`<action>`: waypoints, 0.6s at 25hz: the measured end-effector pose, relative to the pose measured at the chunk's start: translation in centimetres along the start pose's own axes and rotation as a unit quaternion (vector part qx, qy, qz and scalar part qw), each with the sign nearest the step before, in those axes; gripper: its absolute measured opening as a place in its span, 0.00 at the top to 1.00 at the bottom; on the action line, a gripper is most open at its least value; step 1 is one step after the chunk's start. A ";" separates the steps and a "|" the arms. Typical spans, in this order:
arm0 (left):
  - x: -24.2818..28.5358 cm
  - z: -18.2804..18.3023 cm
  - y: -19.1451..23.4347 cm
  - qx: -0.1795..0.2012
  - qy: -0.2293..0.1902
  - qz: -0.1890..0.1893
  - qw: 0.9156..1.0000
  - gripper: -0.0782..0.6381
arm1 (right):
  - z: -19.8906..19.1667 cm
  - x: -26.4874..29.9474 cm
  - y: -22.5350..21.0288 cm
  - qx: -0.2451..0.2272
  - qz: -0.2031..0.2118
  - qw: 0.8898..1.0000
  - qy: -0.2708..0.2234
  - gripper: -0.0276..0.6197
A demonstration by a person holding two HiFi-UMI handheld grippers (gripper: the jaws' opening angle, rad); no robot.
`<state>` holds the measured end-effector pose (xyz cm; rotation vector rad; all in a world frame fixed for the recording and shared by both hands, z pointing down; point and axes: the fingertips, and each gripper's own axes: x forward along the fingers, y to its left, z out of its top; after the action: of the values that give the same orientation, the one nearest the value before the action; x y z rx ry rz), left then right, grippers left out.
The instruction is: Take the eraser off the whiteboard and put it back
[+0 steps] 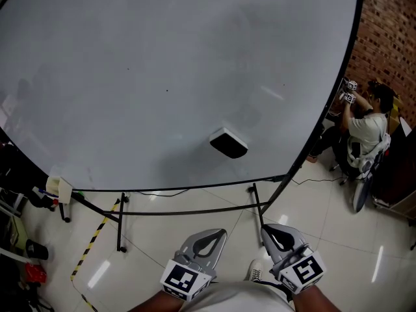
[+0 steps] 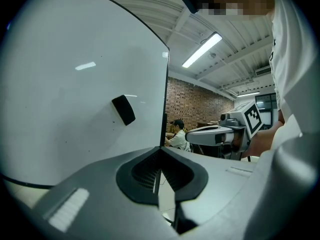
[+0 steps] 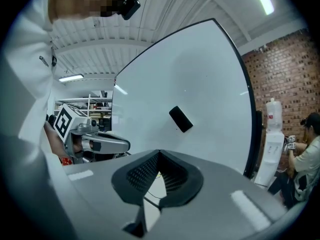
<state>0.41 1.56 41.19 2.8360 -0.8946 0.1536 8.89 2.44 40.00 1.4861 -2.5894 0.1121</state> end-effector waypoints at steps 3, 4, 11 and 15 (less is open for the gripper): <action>0.0 0.3 0.0 0.010 -0.005 0.006 1.000 0.87 | 0.1 -0.3 0.1 -0.005 0.006 1.000 0.001 0.95; -0.1 0.2 0.0 0.010 -0.006 0.009 1.000 0.87 | 0.1 -0.3 0.0 -0.006 0.007 1.000 0.000 0.95; -0.2 0.7 0.1 0.012 -0.008 0.014 1.000 0.87 | 0.1 -0.4 0.0 -0.008 0.014 1.000 0.001 0.95; 0.0 1.0 0.1 0.018 -0.007 0.018 1.000 0.87 | 0.2 -0.6 -0.2 -0.011 0.016 1.000 0.000 0.95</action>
<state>0.42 1.33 40.21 2.8581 -0.9559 0.1546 9.33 2.81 39.73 1.4370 -2.6078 0.0870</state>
